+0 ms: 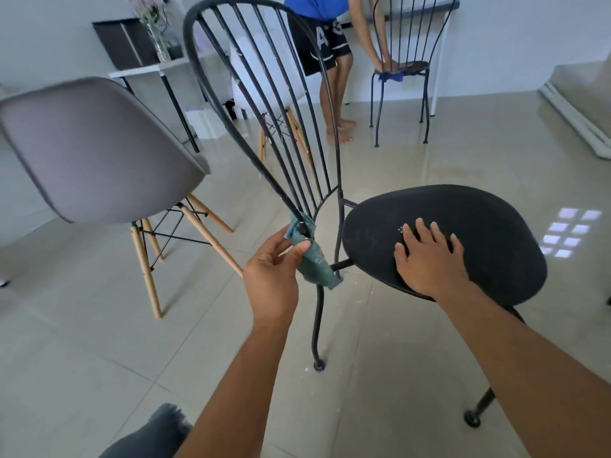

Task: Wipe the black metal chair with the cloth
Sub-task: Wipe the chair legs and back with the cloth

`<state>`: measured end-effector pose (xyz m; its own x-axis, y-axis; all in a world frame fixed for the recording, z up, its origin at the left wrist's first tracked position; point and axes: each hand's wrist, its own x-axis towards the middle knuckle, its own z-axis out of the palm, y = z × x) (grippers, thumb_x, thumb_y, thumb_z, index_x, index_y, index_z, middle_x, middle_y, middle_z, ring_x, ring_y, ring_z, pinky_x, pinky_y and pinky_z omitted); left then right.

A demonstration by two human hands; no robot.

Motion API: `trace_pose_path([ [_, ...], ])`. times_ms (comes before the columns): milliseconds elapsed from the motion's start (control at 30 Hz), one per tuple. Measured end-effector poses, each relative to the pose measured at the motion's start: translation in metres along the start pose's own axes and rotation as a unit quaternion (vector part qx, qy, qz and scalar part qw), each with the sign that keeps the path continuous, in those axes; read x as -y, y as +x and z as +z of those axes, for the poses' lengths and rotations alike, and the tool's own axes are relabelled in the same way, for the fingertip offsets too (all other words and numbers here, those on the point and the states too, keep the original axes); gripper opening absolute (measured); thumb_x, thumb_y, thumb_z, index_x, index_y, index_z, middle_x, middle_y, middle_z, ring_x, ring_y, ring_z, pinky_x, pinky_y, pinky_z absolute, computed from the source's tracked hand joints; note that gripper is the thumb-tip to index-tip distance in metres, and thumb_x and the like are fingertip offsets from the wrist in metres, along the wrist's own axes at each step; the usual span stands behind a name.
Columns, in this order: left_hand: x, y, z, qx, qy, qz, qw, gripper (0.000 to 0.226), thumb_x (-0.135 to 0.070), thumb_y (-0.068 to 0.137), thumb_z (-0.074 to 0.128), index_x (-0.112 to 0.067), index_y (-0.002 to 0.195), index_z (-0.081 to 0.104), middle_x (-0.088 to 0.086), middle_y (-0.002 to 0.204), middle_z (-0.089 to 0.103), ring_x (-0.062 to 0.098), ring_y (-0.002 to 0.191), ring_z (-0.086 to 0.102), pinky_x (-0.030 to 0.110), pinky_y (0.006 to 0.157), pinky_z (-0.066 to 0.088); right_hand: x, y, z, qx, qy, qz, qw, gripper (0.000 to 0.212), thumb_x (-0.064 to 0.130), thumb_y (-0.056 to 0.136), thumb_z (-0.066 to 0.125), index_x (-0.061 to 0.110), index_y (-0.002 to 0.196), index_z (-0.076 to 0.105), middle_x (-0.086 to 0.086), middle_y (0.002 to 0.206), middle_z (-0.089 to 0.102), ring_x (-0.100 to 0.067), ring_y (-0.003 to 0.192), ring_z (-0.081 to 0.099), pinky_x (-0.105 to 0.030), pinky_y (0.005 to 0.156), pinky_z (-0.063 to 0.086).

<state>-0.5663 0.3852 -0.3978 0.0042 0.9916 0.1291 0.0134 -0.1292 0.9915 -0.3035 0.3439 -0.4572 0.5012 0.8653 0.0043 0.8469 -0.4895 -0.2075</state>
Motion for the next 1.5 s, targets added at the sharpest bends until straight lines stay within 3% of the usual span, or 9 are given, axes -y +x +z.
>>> trace_pose_path([
  [133,0.001,-0.007,0.001,0.021,-0.024,-0.032,0.999,0.045,-0.013,0.088,0.084,-0.022,0.13,0.071,-0.013,0.117,0.077,-0.011,0.096,0.071,0.003,0.078,0.053,0.028,-0.004,-0.003,0.002,0.012,-0.05,0.999,0.06,0.046,0.113,0.025,0.024,0.169,0.026,-0.005,0.18,0.015,-0.026,0.167,0.008,-0.061,0.132,0.01],
  [233,-0.007,-0.003,0.003,0.039,-0.011,-0.007,0.999,0.035,-0.007,0.088,0.081,-0.014,0.123,0.077,-0.007,0.107,0.081,0.001,0.096,0.074,0.017,0.093,0.057,0.056,-0.011,-0.003,0.012,0.035,-0.112,0.993,0.059,0.048,0.113,0.031,0.024,0.167,0.031,-0.004,0.179,0.02,-0.024,0.166,0.015,-0.059,0.132,0.015],
  [333,-0.023,0.007,0.001,0.044,-0.03,0.029,0.998,0.031,-0.002,0.087,0.08,-0.01,0.117,0.079,-0.002,0.105,0.082,0.016,0.103,0.075,0.014,0.085,0.056,0.066,-0.015,0.007,0.015,0.022,-0.14,0.99,0.065,0.05,0.112,0.031,0.023,0.17,0.02,-0.004,0.181,0.01,-0.024,0.167,0.007,-0.059,0.132,0.009],
  [467,-0.049,0.012,-0.007,0.061,-0.058,0.082,0.993,0.03,0.002,0.087,0.079,-0.005,0.116,0.078,0.001,0.108,0.082,0.015,0.103,0.075,0.015,0.088,0.054,0.048,-0.017,0.022,-0.02,-0.031,-0.18,0.983,0.069,0.051,0.112,0.026,0.028,0.172,0.004,0.002,0.182,-0.001,-0.02,0.167,0.0,-0.053,0.133,0.008],
  [700,-0.097,0.011,-0.025,0.044,-0.093,0.141,0.985,0.034,0.0,0.087,0.081,-0.003,0.12,0.076,0.003,0.113,0.081,0.015,0.109,0.075,0.021,0.094,0.056,0.044,-0.014,0.027,-0.038,-0.031,-0.199,0.979,0.07,0.059,0.111,0.018,0.03,0.172,0.001,0.004,0.181,-0.002,-0.018,0.167,-0.001,-0.051,0.133,0.008],
  [1033,-0.183,0.013,-0.049,-0.046,-0.07,0.223,0.971,0.039,-0.017,0.084,0.087,-0.012,0.122,0.077,-0.004,0.104,0.082,0.008,0.1,0.077,0.021,0.09,0.06,0.044,-0.016,0.026,-0.039,-0.026,-0.203,0.978,0.073,0.053,0.112,0.03,0.028,0.172,-0.003,0.0,0.181,-0.007,-0.022,0.167,-0.005,-0.051,0.133,0.005],
  [1200,-0.216,0.019,-0.052,-0.076,0.031,0.244,0.966,0.043,-0.029,0.087,0.085,-0.021,0.128,0.075,-0.03,0.085,0.076,-0.009,0.081,0.072,0.018,0.082,0.06,0.043,-0.021,0.026,-0.048,-0.029,-0.197,0.979,0.072,0.049,0.112,0.028,0.029,0.172,-0.007,0.001,0.181,-0.01,-0.022,0.167,-0.007,-0.049,0.133,0.002],
  [1333,-0.222,0.022,-0.053,-0.095,0.155,0.311,0.933,0.039,-0.037,0.094,0.077,-0.024,0.131,0.074,-0.021,0.101,0.075,-0.012,0.075,0.065,0.011,0.078,0.055,0.043,-0.023,0.025,-0.042,-0.032,-0.195,0.979,0.073,0.049,0.112,0.029,0.028,0.172,-0.008,0.0,0.181,-0.011,-0.022,0.167,-0.008,-0.049,0.133,0.001],
  [1500,-0.251,0.043,-0.048,-0.102,0.314,0.411,0.85,0.025,-0.025,0.103,0.066,-0.01,0.119,0.078,0.008,0.092,0.079,0.022,0.074,0.074,0.04,0.078,0.062,0.042,-0.024,0.026,-0.035,-0.035,-0.195,0.98,0.075,0.049,0.112,0.031,0.029,0.171,-0.01,0.001,0.181,-0.013,-0.022,0.167,-0.009,-0.05,0.133,0.0],
])
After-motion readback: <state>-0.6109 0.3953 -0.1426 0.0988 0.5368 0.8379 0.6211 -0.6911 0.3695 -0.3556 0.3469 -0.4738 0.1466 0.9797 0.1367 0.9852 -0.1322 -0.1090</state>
